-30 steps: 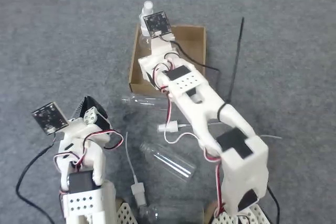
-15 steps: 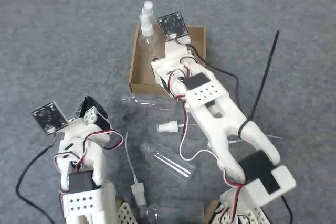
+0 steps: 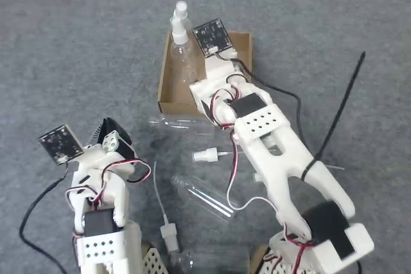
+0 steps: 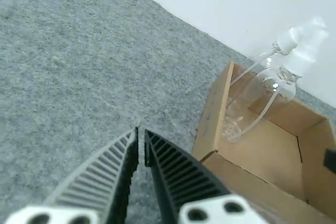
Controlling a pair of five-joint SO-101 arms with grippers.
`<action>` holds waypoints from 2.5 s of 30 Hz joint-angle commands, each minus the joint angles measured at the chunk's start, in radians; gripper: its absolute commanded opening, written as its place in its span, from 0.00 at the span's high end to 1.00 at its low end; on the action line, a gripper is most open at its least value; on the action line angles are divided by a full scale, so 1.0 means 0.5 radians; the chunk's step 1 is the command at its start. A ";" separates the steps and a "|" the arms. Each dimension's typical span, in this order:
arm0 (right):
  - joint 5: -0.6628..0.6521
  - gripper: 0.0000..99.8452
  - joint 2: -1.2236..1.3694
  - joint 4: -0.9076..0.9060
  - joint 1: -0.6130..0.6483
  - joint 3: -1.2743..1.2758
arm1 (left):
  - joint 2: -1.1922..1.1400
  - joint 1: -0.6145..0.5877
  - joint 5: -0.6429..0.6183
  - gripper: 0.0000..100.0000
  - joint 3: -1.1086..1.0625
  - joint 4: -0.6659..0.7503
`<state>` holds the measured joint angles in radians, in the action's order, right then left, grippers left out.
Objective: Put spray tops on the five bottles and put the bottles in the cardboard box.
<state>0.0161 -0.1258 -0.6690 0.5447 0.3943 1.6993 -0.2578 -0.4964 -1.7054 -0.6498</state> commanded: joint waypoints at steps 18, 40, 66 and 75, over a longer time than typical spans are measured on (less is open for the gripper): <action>-0.034 0.70 -0.324 -1.128 0.158 -0.528 | 0.031 -0.196 0.015 0.99 0.029 0.221; -0.196 0.70 -0.437 -1.524 0.591 -0.331 | 0.031 -0.414 0.009 0.99 0.029 0.338; -0.261 0.70 -0.419 -1.115 0.934 0.285 | 0.031 -0.414 0.009 0.99 0.029 0.338; -0.264 0.70 -0.413 -0.888 0.999 0.460 | 0.031 -0.414 0.009 0.99 0.029 0.338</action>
<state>-0.1020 -0.2854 -1.1508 1.0296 0.6306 1.6993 -0.4618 -0.4964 -1.7054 -0.5194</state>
